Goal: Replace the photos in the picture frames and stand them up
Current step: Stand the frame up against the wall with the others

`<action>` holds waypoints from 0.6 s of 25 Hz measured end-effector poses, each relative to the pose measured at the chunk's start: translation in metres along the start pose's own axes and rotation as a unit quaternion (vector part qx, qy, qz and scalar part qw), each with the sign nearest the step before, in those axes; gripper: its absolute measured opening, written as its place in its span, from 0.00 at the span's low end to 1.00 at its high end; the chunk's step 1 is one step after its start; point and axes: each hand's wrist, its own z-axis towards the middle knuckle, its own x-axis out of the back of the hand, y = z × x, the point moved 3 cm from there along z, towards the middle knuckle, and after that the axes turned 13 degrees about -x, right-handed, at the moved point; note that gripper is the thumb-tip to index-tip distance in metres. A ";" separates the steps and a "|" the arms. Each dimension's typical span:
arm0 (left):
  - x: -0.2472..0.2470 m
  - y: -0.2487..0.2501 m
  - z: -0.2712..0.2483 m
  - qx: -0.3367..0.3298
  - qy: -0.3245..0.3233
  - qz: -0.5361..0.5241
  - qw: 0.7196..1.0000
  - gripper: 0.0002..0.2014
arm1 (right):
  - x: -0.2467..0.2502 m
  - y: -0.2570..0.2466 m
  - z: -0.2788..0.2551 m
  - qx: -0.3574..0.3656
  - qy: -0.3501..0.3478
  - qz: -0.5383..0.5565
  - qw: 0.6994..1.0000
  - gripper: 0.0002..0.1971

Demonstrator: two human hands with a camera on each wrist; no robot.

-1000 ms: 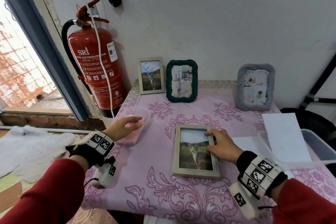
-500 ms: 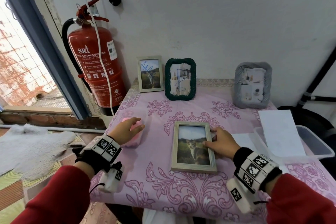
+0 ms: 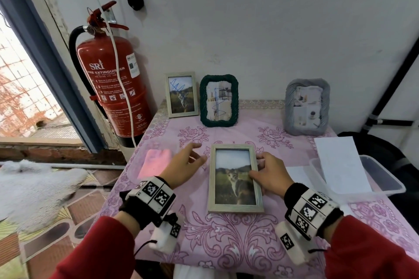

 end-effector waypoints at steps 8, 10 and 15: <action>-0.035 0.016 0.014 0.031 -0.007 -0.251 0.968 0.31 | 0.029 -0.012 -0.003 0.045 0.049 0.079 0.995 0.22; -0.037 0.023 0.017 0.017 -0.006 -0.293 0.956 0.31 | 0.036 -0.018 -0.004 0.061 0.049 0.089 0.993 0.23; -0.037 0.044 0.030 -0.010 0.019 -0.310 0.950 0.27 | 0.053 -0.028 0.000 0.100 0.060 0.110 0.987 0.21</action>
